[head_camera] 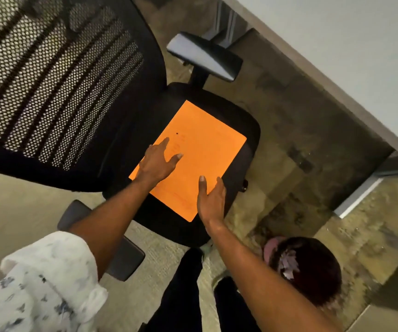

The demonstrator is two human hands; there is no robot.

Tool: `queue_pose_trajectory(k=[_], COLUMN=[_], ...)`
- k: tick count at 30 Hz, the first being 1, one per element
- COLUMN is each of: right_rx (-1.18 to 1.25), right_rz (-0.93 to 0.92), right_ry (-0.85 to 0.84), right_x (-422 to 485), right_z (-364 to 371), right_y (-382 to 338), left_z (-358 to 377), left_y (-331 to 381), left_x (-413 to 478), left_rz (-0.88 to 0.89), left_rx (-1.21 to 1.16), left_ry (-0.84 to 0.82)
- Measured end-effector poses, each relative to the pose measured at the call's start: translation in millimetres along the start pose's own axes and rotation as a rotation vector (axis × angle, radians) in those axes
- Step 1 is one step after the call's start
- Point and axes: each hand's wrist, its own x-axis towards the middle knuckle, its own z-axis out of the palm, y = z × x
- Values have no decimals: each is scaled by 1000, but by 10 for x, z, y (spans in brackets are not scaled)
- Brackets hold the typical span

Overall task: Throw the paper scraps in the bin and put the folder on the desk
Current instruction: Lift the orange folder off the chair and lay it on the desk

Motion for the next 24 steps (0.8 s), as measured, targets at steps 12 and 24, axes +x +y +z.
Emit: queue_pose_trajectory(k=[12,24], right_rx=[48,276], right_rz=[192,121], right_ry=[180,137], right_x=[30,-237], right_z=[419,-746], right_y=[510,-298], left_z=[219,-720], left_y=[-648,-107], left_x=[369,-945], left_rz=[-172,-12], left_rx=[-66,-755], left_ry=[-6,-103])
